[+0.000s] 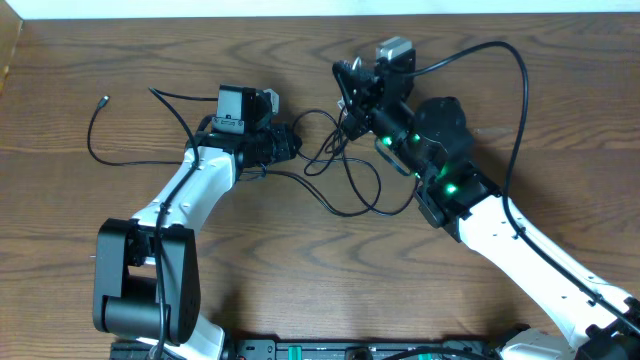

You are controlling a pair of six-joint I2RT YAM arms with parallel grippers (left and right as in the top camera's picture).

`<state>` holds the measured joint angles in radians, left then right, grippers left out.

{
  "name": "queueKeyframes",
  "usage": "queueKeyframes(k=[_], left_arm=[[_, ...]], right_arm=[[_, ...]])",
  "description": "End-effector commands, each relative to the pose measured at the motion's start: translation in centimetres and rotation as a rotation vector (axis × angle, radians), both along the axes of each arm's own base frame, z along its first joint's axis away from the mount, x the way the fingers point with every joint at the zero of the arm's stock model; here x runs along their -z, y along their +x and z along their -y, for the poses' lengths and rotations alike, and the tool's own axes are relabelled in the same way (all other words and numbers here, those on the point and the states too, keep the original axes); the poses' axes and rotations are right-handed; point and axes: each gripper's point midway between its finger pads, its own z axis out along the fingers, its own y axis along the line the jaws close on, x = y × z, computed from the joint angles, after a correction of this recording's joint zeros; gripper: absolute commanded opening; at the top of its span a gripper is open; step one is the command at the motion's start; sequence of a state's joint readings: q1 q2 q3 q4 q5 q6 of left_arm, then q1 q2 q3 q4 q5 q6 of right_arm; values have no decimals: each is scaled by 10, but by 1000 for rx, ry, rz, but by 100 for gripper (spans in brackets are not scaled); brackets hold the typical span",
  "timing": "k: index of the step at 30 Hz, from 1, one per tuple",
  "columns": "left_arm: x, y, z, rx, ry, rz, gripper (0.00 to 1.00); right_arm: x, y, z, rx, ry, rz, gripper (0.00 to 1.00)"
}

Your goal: Untangle cables

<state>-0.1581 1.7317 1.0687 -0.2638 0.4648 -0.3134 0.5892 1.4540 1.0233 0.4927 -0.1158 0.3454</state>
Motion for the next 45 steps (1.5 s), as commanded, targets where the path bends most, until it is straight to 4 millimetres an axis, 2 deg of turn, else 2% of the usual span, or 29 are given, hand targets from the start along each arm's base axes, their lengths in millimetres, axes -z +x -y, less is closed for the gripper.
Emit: queueKeyframes(k=[1,3,5,7,12,14,19,21,24,29,45], left_arm=[[-7,8,0,5,6,27,39],[-7,8,0,5,6,27,43],[-7,8,1,5,6,26,62],[-7,7,0,5,6,23,72],[-7,9,-5,-5,-6,22,78],[-13,7,1,73,-47,50,78],[-44,-11,29,386,-235,194,80],[-50,-16,33,431,-274,217,80],[-51,-16,34,435,-278,220,80],[-51,-15,34,436,-277,225,80],[-52,-16,38,443,-280,225,80]], right_arm=[[-32,-4,6,16,43,100,1],[-37,-5,7,16,54,116,1],[-35,-6,5,7,49,110,1],[-31,-7,3,-8,43,96,1],[-29,-17,-8,-100,43,87,1],[-31,-20,-11,-123,55,82,1],[-37,-26,-14,-186,164,8,1],[-43,-34,-18,-242,187,13,1],[-56,-51,-26,-351,239,25,1],[-66,-61,-28,-423,313,-11,1],[-79,-94,-50,-544,341,14,1]])
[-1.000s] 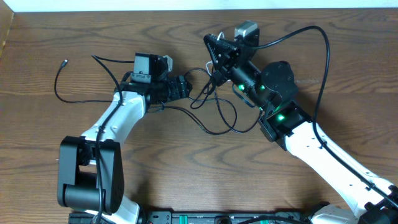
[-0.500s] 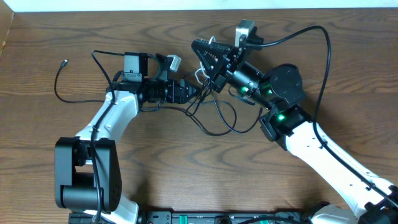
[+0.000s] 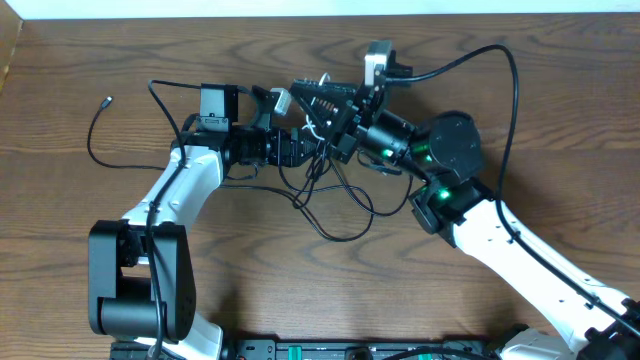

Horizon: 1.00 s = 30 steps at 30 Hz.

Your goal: Untangle cables

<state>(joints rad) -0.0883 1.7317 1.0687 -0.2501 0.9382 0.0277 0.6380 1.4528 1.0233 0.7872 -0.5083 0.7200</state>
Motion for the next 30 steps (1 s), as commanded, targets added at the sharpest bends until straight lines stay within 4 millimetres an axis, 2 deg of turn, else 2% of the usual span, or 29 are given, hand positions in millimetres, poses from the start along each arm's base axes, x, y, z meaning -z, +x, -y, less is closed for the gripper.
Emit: queueKeyframes(k=[1,9,10,11,12,16,19,20,25,29,30], left_arm=[[-9,5,4,25,-12,38,81],[-9,3,8,34,-13,38,80],[-9,3,9,37,-13,42,71],[-10,3,10,41,-13,46,56],[-10,3,11,43,-14,47,49],[-11,2,16,55,-15,58,36],[-12,3,17,57,-14,64,12],[-12,3,17,57,-14,64,8],[-12,3,17,57,-14,64,8],[-12,3,17,58,-14,64,38],[-12,3,17,58,-14,64,41]], right_arm=[[-16,-16,-2,-45,35,20,1],[-18,-28,-11,-93,52,-6,1],[-18,-30,-13,-99,52,-5,1],[-18,-31,-13,-102,52,-5,1],[-18,-32,-14,-104,52,-5,1],[-18,-33,-15,-109,51,-6,1],[-18,-37,-19,-120,52,-6,1],[-18,-38,-19,-123,51,-6,1],[-18,-39,-20,-126,51,-6,1],[-18,-39,-20,-127,52,-8,1],[-18,-40,-20,-129,53,-12,1]])
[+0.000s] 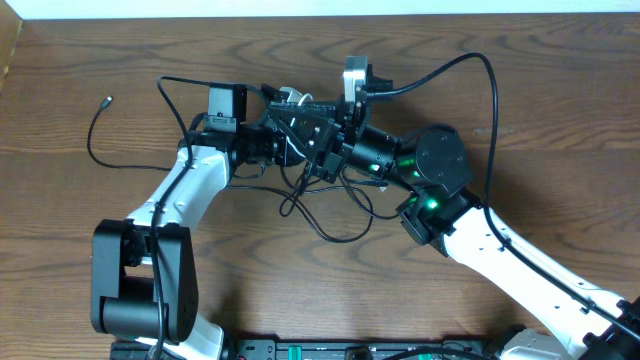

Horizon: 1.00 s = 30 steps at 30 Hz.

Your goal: Untangle cables

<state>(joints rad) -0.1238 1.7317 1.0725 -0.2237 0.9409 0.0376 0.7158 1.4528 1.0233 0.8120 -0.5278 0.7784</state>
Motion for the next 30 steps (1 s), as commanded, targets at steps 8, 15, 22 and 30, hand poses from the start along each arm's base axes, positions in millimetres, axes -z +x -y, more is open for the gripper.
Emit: queueKeyframes(k=[8,15,22,30], left_arm=[[-8,4,3,17,-12,28,64],[-7,0,17,47,1,43,65],[-4,-2,27,60,26,55,27],[0,2,23,36,59,59,8]], right_arm=[[-13,-22,-8,-53,26,14,1],[-13,-36,-17,-90,27,13,1],[-13,-47,-24,-118,27,13,1],[-13,-47,-24,-119,27,13,1]])
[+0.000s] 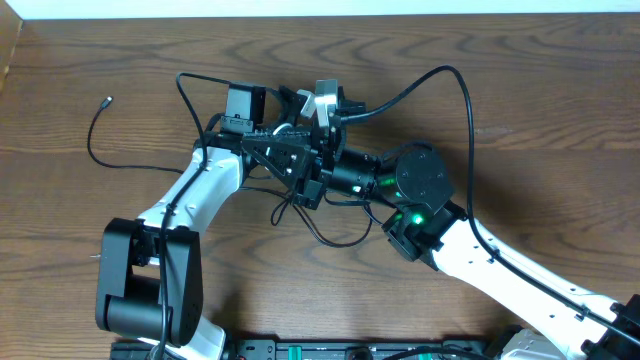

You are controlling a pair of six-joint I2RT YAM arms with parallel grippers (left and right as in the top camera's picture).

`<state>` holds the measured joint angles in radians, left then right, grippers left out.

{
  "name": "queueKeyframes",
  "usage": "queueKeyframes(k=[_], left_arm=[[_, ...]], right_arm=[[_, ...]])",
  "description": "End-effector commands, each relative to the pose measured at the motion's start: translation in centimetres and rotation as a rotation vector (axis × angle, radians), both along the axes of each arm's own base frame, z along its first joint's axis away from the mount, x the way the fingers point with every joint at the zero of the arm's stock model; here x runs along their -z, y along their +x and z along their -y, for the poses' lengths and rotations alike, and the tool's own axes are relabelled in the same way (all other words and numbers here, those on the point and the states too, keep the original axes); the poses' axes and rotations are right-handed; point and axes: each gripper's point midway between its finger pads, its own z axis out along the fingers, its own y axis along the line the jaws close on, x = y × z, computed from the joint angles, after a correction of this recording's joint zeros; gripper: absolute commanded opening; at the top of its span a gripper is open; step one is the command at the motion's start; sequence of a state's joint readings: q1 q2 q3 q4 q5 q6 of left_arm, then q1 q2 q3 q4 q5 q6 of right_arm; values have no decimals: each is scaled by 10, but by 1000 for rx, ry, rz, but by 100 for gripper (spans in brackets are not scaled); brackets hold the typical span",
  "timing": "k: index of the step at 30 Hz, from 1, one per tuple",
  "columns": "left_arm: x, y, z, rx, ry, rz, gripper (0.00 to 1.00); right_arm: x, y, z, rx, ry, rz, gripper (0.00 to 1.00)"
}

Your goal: Untangle cables

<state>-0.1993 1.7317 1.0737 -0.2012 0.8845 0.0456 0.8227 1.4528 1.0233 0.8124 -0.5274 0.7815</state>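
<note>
Thin black cables (322,240) lie tangled at the middle of the wooden table, with a loop sagging toward the front. One strand runs left to a free loop and a small plug (105,100). My left gripper (285,130) reaches in from the left and is largely covered by the right one. My right gripper (272,158) stretches leftward over it, with strands running beneath its fingers. The overlap hides whether either gripper is open or shut, and what each holds.
The right arm's own thick black cable (462,95) arcs above its elbow. The table's back edge (320,14) meets a white strip. The left arm's base (140,290) stands at the front left, and bare wood (560,150) spreads on the right.
My right gripper has shifted further left and toward the front, now lying across the left gripper. The left wrist has moved slightly right. The cable loop has bunched up more tightly under them.
At first the two grippers were apart, left at the tangle's left side and right at its back. The right gripper then stood beside the left one, then closer, and now overlaps it. The tangle has drifted left and tightened.
</note>
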Motion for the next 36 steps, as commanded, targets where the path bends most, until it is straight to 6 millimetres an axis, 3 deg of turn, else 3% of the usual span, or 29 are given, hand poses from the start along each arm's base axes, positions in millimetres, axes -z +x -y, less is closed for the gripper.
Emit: queueKeyframes(k=[1,4,9,17,18,19,21,23,27,36], left_arm=[[-1,10,-3,-25,29,21,8],[11,22,-18,-154,115,-16,7],[46,45,-92,-605,404,-122,8],[54,44,-134,-751,452,-190,8],[54,44,-138,-768,447,-203,14],[55,43,-142,-783,445,-215,27],[56,42,-149,-802,445,-230,34],[56,41,-153,-806,435,-243,49],[55,40,-151,-782,374,-273,71],[55,38,-169,-821,329,-323,74]], right_arm=[[-13,-7,4,-9,25,20,1],[-13,-7,4,-4,25,24,1],[-13,-5,4,8,27,24,1],[-13,-3,4,20,25,34,1],[-13,-3,4,21,24,33,1],[-13,-3,4,21,23,34,1],[-13,-3,4,29,18,56,1],[-12,-2,4,33,16,57,1],[-12,-1,5,36,15,56,1],[0,10,5,91,-38,78,1]])
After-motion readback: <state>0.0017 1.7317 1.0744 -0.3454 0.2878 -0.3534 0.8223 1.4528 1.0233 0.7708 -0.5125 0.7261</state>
